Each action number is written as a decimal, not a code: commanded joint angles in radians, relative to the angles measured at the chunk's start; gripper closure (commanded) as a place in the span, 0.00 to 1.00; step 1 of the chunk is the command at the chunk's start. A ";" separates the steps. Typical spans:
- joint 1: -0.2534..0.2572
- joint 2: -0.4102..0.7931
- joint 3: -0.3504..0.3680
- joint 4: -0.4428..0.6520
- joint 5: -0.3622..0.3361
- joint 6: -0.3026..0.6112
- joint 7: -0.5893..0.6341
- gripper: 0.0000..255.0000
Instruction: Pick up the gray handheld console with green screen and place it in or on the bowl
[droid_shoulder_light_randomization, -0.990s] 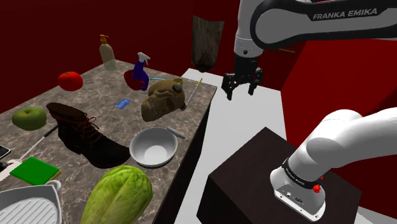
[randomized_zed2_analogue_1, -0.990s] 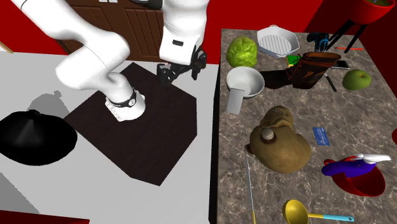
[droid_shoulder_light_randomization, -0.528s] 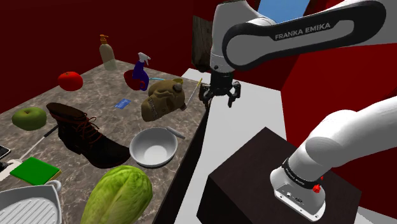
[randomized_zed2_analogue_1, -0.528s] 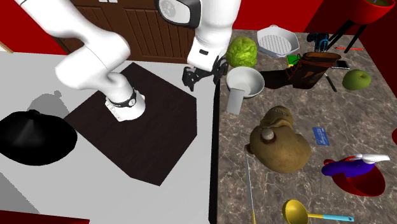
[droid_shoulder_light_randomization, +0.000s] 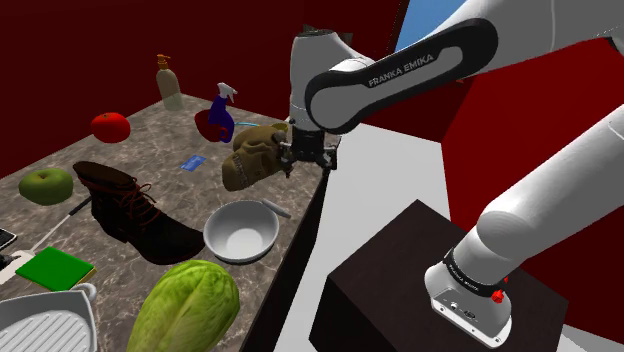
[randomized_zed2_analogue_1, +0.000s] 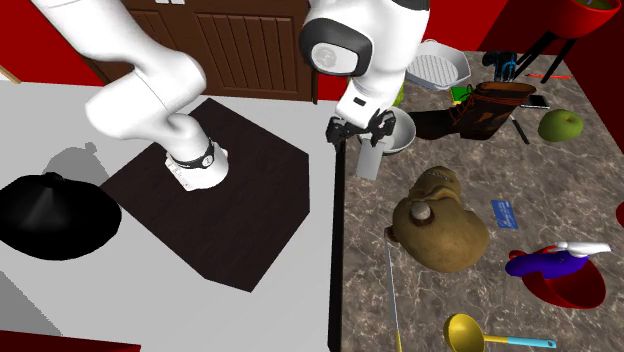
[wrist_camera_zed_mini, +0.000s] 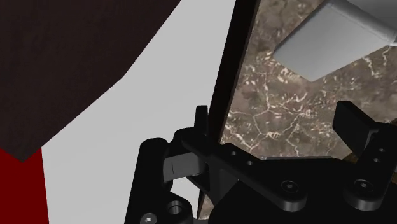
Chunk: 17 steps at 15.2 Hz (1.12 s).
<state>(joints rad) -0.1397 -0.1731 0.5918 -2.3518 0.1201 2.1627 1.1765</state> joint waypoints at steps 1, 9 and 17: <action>-0.013 0.088 0.032 0.041 -0.052 0.049 0.115 0.00; -0.006 0.274 0.040 0.105 -0.199 0.154 0.314 0.00; 0.001 0.312 0.033 0.090 -0.233 0.198 0.338 0.00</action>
<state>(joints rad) -0.1395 0.1381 0.6245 -2.2618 -0.1125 2.3602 1.5137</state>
